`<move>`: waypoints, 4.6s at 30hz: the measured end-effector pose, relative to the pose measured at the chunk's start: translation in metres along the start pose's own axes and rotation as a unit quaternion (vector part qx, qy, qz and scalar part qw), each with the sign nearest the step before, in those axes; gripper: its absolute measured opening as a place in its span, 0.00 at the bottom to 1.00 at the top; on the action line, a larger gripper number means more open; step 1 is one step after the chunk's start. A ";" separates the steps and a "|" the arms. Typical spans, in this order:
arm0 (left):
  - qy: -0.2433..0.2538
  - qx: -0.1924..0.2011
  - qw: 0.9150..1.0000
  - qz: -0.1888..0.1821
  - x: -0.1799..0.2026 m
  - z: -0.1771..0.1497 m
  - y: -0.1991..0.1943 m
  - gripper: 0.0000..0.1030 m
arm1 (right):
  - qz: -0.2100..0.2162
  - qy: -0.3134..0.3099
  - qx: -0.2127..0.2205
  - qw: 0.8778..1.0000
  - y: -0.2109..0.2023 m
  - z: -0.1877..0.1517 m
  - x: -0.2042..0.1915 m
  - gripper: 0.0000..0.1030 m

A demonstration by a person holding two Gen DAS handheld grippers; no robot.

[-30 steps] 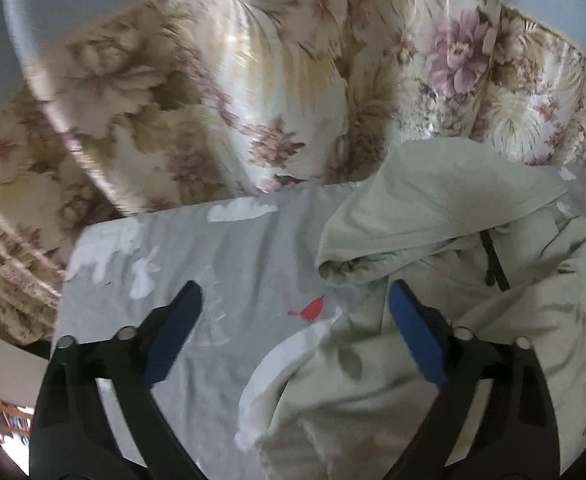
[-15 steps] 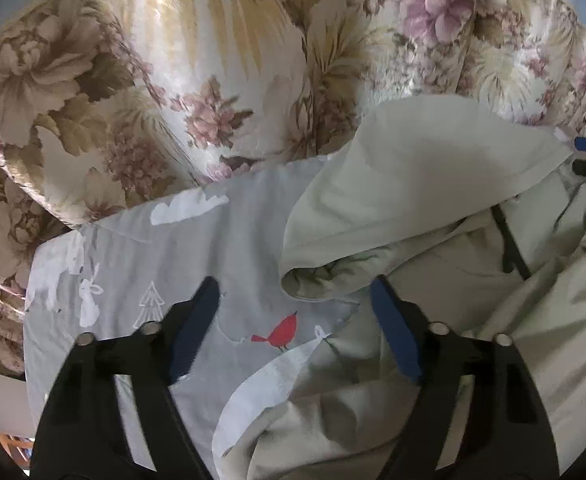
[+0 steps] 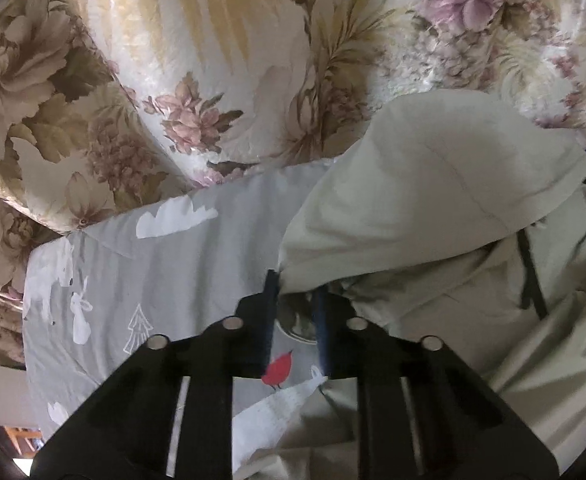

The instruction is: Fold large clothes

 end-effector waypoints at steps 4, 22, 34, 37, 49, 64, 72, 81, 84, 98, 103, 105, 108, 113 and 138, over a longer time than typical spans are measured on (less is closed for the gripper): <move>-0.011 0.013 1.000 0.001 -0.003 -0.003 -0.004 0.03 | -0.009 0.013 0.011 1.000 0.000 -0.002 0.004 0.22; -0.048 0.206 0.974 -0.077 0.047 -0.134 -0.200 0.03 | 0.135 0.044 0.183 0.973 -0.209 -0.094 -0.031 0.11; -0.025 0.088 0.993 -0.068 0.075 -0.227 -0.124 0.65 | 0.057 0.078 0.049 0.994 -0.172 -0.230 0.014 0.14; -0.006 0.118 0.993 0.014 0.076 -0.240 -0.156 0.90 | 0.042 0.084 0.075 0.993 -0.192 -0.225 0.024 0.25; -0.053 0.154 0.987 -0.017 0.074 -0.156 -0.168 0.68 | 0.099 0.047 0.105 0.988 -0.170 -0.167 -0.051 0.26; -0.027 0.081 0.996 -0.024 0.081 -0.108 -0.073 0.66 | 0.055 0.096 -0.005 0.994 -0.039 -0.135 -0.031 0.21; -0.023 0.110 0.994 -0.013 0.079 -0.122 -0.124 0.73 | 0.056 0.086 0.023 0.994 -0.082 -0.145 -0.028 0.30; -0.047 0.154 0.987 0.021 0.082 -0.201 -0.193 0.95 | 0.049 0.060 0.116 0.990 -0.188 -0.182 -0.027 0.64; -0.069 0.157 0.985 0.029 0.082 -0.233 -0.202 0.97 | 0.046 0.062 0.127 0.989 -0.210 -0.201 -0.025 0.64; -0.187 0.145 0.971 0.033 0.057 -0.349 -0.224 0.97 | 0.049 0.106 0.164 0.980 -0.267 -0.268 -0.003 0.74; -0.195 0.148 0.969 0.031 0.063 -0.365 -0.226 0.97 | 0.025 0.094 0.172 0.980 -0.269 -0.289 -0.010 0.74; -0.191 0.148 0.970 0.029 0.068 -0.372 -0.227 0.97 | 0.022 0.097 0.174 0.980 -0.271 -0.297 -0.009 0.74; -0.182 0.141 0.973 0.029 0.076 -0.381 -0.224 0.97 | 0.018 0.108 0.182 0.977 -0.276 -0.310 -0.004 0.74; -0.187 0.141 0.972 0.007 0.084 -0.394 -0.217 0.97 | 0.036 0.149 0.187 0.970 -0.282 -0.328 0.004 0.74; -0.209 0.112 0.971 -0.018 0.110 -0.414 -0.209 0.97 | 0.042 0.173 0.147 0.973 -0.253 -0.384 0.006 0.74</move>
Point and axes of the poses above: each gripper's, at about its wrist camera, not at the fingertips, and y roughly the way its jaws point, x to its right, z to its top, the point moved 3 cm from there along y, roughly the way its jaws point, and after that the axes turned 15 degrees about y, right-handed, at the moved point
